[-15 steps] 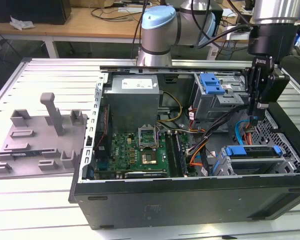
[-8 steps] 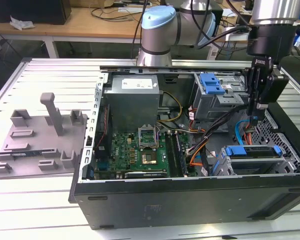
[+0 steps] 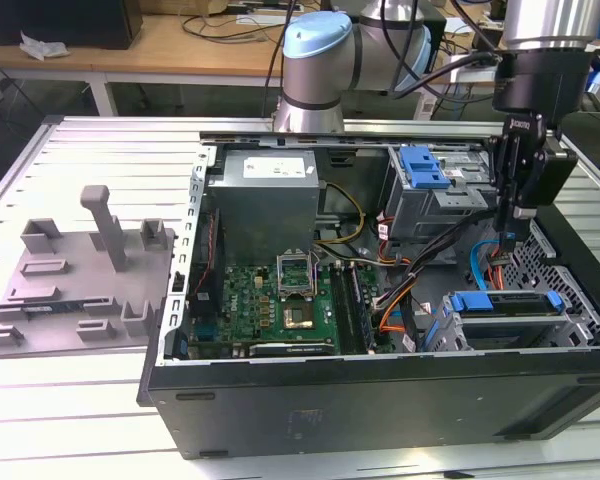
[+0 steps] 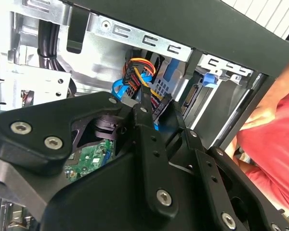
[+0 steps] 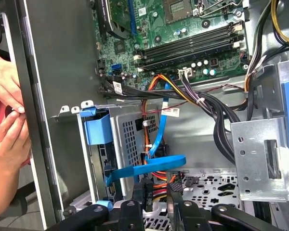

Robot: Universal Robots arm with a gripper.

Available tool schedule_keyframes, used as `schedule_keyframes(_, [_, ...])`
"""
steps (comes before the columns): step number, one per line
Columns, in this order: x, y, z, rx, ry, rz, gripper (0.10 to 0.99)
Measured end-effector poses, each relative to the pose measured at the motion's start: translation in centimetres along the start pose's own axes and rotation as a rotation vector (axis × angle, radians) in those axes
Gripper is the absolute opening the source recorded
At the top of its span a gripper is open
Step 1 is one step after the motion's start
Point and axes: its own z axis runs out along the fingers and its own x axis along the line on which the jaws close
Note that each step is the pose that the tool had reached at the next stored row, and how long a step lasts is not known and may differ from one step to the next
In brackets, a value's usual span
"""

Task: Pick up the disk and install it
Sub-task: 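Insert the first disk wire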

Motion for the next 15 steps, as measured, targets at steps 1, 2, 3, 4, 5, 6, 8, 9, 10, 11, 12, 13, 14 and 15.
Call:
schedule_keyframes(1, [-0.01,0.0,0.02,0.001,0.0006,-0.001,0.333])
schedule_keyframes(2, [-0.01,0.01,0.02,0.002,0.0008,0.0,0.333])
schedule_keyframes(3, [-0.01,0.04,0.03,0.002,0.0007,0.0,0.333])
schedule_keyframes(4, [0.0,0.07,0.02,0.002,0.0008,0.0,0.333])
schedule_keyframes(5, [0.0,0.08,0.02,0.002,0.0007,0.0,0.333])
schedule_keyframes(6, [0.0,0.09,0.02,0.002,0.0007,0.0,0.333])
schedule_keyframes(8, [0.0,0.11,0.02,0.002,0.0007,0.0,0.333])
schedule_keyframes(9, [0.0,0.11,0.02,0.002,0.0007,0.0,0.333])
schedule_keyframes(10, [0.0,0.12,0.02,0.002,0.0007,0.0,0.333])
schedule_keyframes(11, [0.0,0.12,0.02,0.002,0.0008,0.0,0.318])
schedule_keyframes(12, [0.0,0.12,0.02,0.002,0.0008,0.0,0.318])
schedule_keyframes(13, [0.0,0.12,0.02,0.002,0.0008,0.0,0.251])
schedule_keyframes(14, [0.0,0.12,0.02,0.002,0.0008,0.0,0.188])
schedule_keyframes(15, [0.0,0.12,0.02,0.002,0.0008,0.0,0.188])
